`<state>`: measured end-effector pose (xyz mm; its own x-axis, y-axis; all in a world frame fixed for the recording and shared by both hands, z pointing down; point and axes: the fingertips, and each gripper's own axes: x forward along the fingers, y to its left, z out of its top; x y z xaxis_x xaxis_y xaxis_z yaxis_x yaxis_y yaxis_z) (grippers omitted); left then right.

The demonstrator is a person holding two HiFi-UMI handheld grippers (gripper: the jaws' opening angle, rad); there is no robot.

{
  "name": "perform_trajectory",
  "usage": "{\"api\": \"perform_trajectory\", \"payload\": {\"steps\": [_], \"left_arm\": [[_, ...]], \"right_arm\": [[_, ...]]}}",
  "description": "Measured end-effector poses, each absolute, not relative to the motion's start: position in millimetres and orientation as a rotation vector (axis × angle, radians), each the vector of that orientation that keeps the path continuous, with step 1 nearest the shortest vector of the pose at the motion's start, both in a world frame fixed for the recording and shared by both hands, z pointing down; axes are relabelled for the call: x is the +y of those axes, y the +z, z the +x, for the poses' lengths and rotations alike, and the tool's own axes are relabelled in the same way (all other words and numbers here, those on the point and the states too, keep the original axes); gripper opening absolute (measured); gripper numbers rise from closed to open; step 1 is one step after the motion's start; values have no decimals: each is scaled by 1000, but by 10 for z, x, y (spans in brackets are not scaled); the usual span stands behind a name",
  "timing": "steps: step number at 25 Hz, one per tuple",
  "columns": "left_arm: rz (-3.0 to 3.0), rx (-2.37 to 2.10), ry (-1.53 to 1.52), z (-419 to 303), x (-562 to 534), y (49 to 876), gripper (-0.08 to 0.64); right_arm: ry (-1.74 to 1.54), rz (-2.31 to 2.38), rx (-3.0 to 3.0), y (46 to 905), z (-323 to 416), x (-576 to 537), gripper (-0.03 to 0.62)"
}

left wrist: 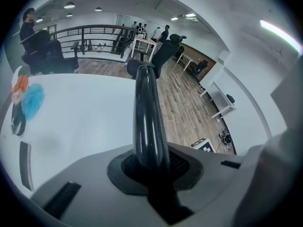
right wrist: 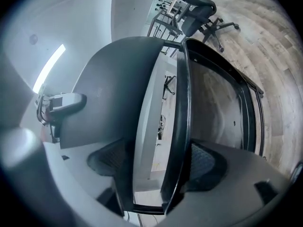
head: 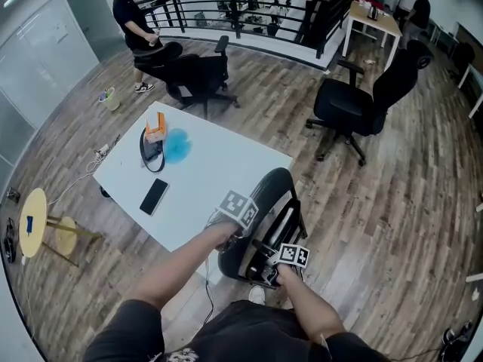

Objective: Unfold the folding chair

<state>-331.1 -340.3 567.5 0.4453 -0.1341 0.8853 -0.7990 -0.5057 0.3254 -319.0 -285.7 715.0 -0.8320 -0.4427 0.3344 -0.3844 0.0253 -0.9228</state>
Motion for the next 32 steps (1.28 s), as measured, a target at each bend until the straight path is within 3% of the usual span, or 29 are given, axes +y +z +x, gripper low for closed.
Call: {"api": "perform_trajectory", "payload": {"steps": [9,13,19,26,29,30,32], "left_arm": [[1926,-795,1092,-3357,-3454,5660,75],[2001,-926,1160,-3443,-3463,5542,177],[2195,-1192,1121,-3672,-3335,4986,190],[2575,-1407,727,-3160,-3223,3979,149],[2659,-1407,484,-2782,-3059,3750,56],[2665,-1399,411,-2669,-2975,3704,19],[2676,-1363,301,-2420,-2763,3658,6]], "right_arm": [[-1947,-908,2321,7150,-3189,-2870,380],[-1778,-1061,2430,7049,-2817,-2865,380],[-1477,-1264,2497,6564,-2187,-2749,380],[-1000,-1372,2591,5510,-1766,-2486,379],[-720,-1477,2619,5017,-1502,-2357,377],[-637,-1521,2611,4861,-1385,-2285,368],[-500,-1615,2564,4582,-1102,-2099,207]]}}
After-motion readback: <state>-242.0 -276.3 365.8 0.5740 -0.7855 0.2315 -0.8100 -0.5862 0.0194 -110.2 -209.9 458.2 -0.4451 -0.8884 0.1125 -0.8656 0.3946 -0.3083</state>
